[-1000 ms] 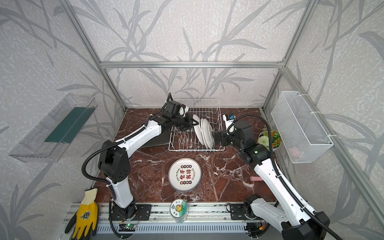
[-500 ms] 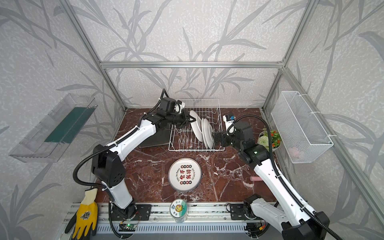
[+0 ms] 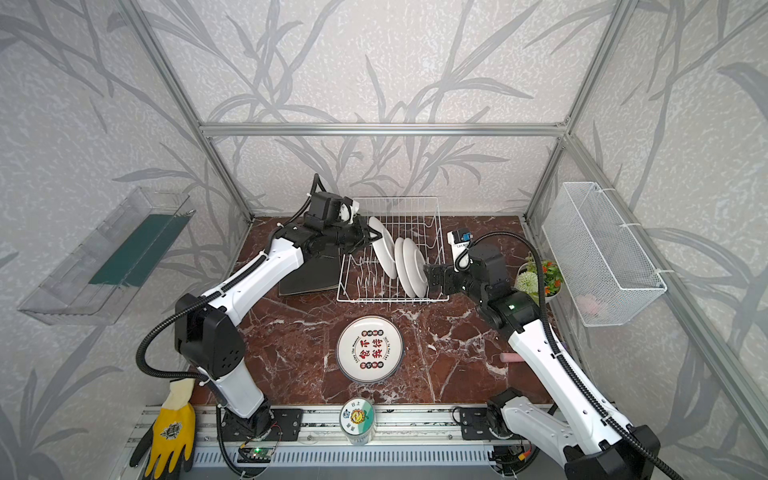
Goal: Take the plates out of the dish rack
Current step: 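Close the left gripper on the patterned plate rim and tilt it up, then lift the patterned plate up out of the rack with the left gripper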
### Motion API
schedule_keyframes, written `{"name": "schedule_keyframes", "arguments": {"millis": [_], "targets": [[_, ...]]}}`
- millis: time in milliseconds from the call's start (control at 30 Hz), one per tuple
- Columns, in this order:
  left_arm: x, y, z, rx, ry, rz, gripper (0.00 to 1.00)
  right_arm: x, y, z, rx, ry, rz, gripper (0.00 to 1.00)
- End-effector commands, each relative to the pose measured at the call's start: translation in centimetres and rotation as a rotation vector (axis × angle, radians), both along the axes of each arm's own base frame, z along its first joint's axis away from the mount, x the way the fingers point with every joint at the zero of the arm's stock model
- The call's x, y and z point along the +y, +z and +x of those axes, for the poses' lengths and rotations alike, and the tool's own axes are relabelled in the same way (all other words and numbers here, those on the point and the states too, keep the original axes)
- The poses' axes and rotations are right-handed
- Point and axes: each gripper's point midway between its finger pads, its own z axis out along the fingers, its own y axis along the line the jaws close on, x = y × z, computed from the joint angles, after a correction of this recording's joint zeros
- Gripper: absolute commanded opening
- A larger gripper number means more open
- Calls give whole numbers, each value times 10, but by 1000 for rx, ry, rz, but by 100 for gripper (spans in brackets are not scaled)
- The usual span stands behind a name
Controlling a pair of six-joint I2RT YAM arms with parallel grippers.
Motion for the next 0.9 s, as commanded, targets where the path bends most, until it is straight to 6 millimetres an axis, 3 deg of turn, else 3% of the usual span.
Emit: {"name": "schedule_keyframes", "arguments": {"millis": [0,367,600,867], "targets": [[11,53,-3,-142,11,-15,0,-1,11,-2,-29,-3,36,99],[28,92,-9,-274,23,47,0,6,18,-4,-27,24,76,99],[49,124,-23,-499,-43,240,0,14,25,-6,-15,62,103,99],[67,147,-44,-782,-101,407,0,23,33,-2,44,65,171,99]]}}
